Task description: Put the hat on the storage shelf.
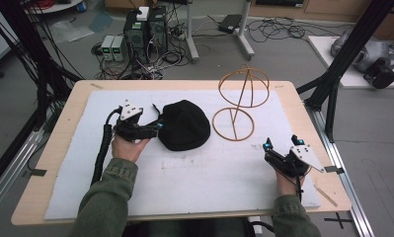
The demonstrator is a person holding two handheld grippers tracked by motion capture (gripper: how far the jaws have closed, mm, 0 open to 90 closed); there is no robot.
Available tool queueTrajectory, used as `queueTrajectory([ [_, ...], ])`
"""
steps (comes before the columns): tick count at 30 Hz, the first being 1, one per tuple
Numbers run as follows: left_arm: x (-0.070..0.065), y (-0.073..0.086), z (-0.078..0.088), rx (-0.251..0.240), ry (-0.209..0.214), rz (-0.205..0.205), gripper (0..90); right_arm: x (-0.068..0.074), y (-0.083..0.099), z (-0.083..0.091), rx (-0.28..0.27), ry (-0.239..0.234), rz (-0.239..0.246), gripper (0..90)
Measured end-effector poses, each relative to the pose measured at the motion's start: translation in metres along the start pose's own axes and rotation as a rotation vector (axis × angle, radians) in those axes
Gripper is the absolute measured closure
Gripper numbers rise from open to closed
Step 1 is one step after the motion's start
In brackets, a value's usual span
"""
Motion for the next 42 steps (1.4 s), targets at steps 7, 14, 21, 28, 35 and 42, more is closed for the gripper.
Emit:
queueTrajectory([
  [7, -0.016, -0.002, -0.019, 0.049, 0.026, -0.047, 14.7, 0.000, 0.000, 0.000, 0.000, -0.005, -0.003, 10.8],
  [14, -0.031, 0.004, -0.041, 0.128, 0.055, -0.065, 14.6, 0.000, 0.000, -0.001, 0.000, -0.007, -0.010, 10.8],
  [21, -0.039, 0.007, -0.054, 0.165, 0.061, -0.063, 17.1, 0.001, 0.000, 0.000, 0.003, -0.017, -0.001, 10.8],
  [28, -0.039, 0.010, -0.057, 0.187, 0.064, -0.052, 38.7, 0.002, 0.001, -0.001, 0.009, -0.032, 0.002, 10.8],
  [35, -0.039, 0.011, -0.059, 0.189, 0.140, -0.007, 83.8, 0.002, 0.001, -0.002, 0.014, -0.032, -0.003, 10.8],
  [42, -0.041, 0.014, -0.056, 0.138, 0.115, -0.056, 87.8, 0.002, 0.001, -0.001, 0.011, -0.037, -0.005, 10.8],
])
Point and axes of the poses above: each handheld gripper's, and its own axes: z roughly backward along the jaws, y roughly out of its underside, x roughly to its left, the point moved 2 cm from there along -z, roughly forward along the jaws, and after that the axes turned 10 degrees about z, right-handed, at the moved point
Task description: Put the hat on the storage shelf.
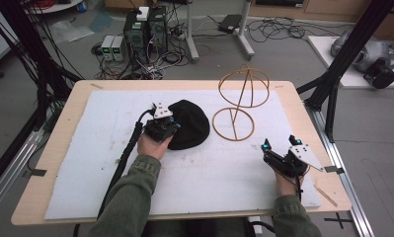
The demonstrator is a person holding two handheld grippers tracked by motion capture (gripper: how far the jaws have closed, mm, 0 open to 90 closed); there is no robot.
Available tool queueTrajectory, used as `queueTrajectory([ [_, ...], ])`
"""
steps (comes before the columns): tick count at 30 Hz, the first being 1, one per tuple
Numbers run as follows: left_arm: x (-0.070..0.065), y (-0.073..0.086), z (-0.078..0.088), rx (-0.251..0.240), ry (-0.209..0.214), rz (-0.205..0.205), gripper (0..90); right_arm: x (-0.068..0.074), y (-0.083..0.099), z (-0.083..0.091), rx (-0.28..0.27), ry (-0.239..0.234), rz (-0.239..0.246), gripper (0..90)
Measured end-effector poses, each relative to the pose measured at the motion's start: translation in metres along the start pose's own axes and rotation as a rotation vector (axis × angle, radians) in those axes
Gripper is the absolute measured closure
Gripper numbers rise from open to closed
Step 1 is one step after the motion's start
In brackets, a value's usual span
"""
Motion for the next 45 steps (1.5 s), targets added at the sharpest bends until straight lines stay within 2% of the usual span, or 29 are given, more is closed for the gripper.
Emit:
queueTrajectory([
  [8, -0.004, 0.001, 0.004, -0.025, -0.002, -0.031, 87.8, 0.000, 0.000, -0.001, 0.001, 0.001, 0.003, 10.8],
  [16, -0.008, -0.006, 0.013, -0.089, -0.024, -0.083, 87.8, -0.001, 0.000, -0.001, -0.001, -0.001, -0.002, 10.8],
  [19, -0.007, -0.011, 0.021, -0.141, -0.018, -0.081, 87.8, -0.001, 0.000, -0.001, 0.000, 0.000, -0.001, 10.9],
  [28, -0.011, -0.024, 0.045, -0.280, -0.023, -0.110, 87.8, -0.001, 0.001, -0.001, 0.003, 0.003, -0.007, 10.8],
  [36, -0.015, -0.035, 0.065, -0.387, -0.050, -0.130, 87.8, -0.001, 0.000, -0.001, -0.008, 0.011, -0.005, 10.9],
  [42, -0.020, -0.049, 0.080, -0.475, -0.081, -0.165, 87.8, -0.001, 0.000, -0.001, -0.010, 0.009, -0.002, 10.9],
  [45, -0.023, -0.058, 0.086, -0.506, -0.068, -0.171, 87.8, -0.001, -0.001, -0.001, -0.013, 0.010, 0.001, 10.9],
])
Point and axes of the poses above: each handheld gripper's, and its own axes: z roughly backward along the jaws, y roughly out of its underside, x roughly to its left, the point moved 2 cm from there along -z, roughly forward along the jaws, and after that the axes turned 10 degrees about z, right-handed, at the moved point
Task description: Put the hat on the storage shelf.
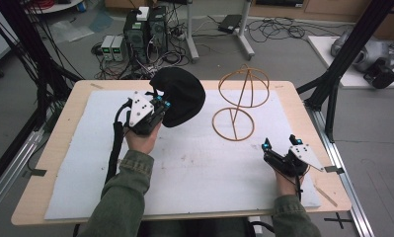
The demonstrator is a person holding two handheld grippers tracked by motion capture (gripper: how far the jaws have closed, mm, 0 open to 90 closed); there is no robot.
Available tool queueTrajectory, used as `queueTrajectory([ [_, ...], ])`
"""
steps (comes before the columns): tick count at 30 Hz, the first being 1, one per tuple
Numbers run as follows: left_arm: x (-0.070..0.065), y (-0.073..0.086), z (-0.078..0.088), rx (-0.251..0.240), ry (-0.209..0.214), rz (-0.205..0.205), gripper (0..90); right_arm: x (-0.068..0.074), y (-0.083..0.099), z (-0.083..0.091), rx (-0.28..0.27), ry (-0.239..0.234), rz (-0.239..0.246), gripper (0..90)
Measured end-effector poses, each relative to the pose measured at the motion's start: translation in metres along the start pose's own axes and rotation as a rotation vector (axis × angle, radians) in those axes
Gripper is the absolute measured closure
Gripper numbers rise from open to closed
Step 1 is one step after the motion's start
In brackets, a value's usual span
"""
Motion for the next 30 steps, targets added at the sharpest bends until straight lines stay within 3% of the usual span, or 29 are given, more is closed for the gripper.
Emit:
queueTrajectory([
  [10, -0.005, -0.030, -0.003, -0.083, 0.005, -0.016, 87.8, 0.000, 0.000, 0.000, -0.005, -0.006, -0.001, 10.9],
  [15, -0.007, -0.039, -0.012, -0.089, 0.012, -0.014, 87.7, 0.001, -0.001, 0.001, -0.009, -0.003, 0.004, 10.9],
  [19, -0.013, -0.049, -0.021, -0.090, 0.022, -0.043, 87.6, 0.001, -0.001, 0.001, -0.014, -0.002, -0.005, 10.8],
  [30, -0.025, -0.068, -0.045, -0.086, 0.069, -0.075, 87.7, 0.001, -0.002, 0.002, -0.019, -0.007, 0.003, 10.9],
])
Point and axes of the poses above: each handheld gripper's, and its own axes: z roughly backward along the jaws, y roughly out of its underside, x roughly to its left, the point moved 2 cm from there along -z, roughly forward along the jaws, and after that the axes turned 10 degrees about z, right-handed, at the moved point
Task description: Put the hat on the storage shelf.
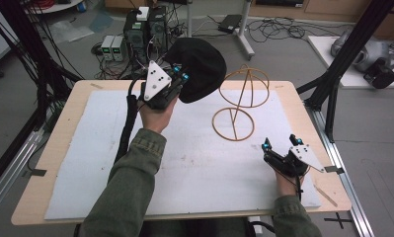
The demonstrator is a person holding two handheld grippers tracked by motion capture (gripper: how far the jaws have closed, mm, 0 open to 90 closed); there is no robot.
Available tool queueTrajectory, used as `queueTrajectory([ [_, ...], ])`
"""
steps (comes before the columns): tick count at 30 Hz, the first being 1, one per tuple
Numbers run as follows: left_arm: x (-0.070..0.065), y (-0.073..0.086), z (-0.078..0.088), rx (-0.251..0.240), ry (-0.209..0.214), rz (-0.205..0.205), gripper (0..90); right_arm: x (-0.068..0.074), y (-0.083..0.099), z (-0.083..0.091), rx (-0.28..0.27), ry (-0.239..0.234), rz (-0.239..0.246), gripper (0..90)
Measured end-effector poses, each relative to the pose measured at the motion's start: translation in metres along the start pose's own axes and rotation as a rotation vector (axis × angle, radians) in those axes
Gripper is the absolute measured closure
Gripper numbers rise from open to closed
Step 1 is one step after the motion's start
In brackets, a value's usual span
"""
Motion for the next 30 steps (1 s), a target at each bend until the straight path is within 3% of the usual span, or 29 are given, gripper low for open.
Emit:
queueTrajectory([
  [5, -0.004, -0.002, -0.013, 0.004, 0.012, -0.005, 87.7, 0.000, 0.000, 0.000, -0.003, 0.000, 0.006, 10.9],
  [30, -0.024, -0.010, -0.057, -0.046, 0.095, 0.063, 87.7, -0.001, -0.001, -0.001, -0.010, -0.005, 0.009, 11.0],
])
Point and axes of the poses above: each handheld gripper's, and its own axes: z roughly backward along the jaws, y roughly out of its underside, x roughly to its left, the point moved 2 cm from there along -z, roughly forward along the jaws, and after that the axes turned 10 degrees about z, right-handed, at the moved point
